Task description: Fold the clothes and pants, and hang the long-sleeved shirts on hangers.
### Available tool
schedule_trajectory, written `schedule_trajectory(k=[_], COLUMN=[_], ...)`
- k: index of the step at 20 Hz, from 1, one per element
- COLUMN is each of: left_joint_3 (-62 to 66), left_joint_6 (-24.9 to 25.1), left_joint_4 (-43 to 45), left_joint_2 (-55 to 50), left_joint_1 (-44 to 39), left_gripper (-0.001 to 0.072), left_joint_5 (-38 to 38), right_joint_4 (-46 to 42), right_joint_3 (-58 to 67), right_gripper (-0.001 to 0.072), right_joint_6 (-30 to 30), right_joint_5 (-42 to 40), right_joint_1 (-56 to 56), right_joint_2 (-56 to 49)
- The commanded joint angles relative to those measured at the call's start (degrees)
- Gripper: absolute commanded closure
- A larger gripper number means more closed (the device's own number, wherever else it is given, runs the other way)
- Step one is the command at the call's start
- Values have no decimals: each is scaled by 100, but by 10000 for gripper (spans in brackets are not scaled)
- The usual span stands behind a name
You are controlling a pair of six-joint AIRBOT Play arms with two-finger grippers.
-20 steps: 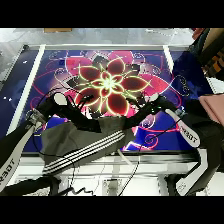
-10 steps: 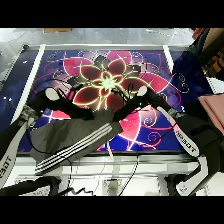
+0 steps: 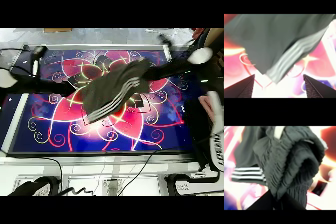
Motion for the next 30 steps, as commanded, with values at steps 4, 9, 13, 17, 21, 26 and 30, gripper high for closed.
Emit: schedule_trajectory(k=[4,9,13,17,21,26,30], left_joint_3=[79,79,79,79,76,76,76], left_joint_6=[20,20,20,15,15,15,13], left_joint_4=[26,24,24,22,22,20,20], left_joint_2=[848,933,933,933,933,933,933], left_joint_1=[52,52,52,52,50,50,50], left_gripper=[9,9,9,9,9,9,9], left_joint_5=[26,26,28,26,24,26,24], right_joint_4=[-1893,-3010,-3045,-3038,-3060,-3067,-3060], right_joint_3=[1029,1353,1355,1353,1355,1353,1349], right_gripper=[688,688,688,689,689,688,667], right_joint_6=[1143,2028,3353,3388,3388,3388,3416], right_joint_5=[1069,1475,2100,2050,1174,949,1047], right_joint_1=[-2240,-4157,-5261,-5324,-5324,-5324,-5324], right_joint_2=[1349,2127,2369,2529,2916,3340,3447])
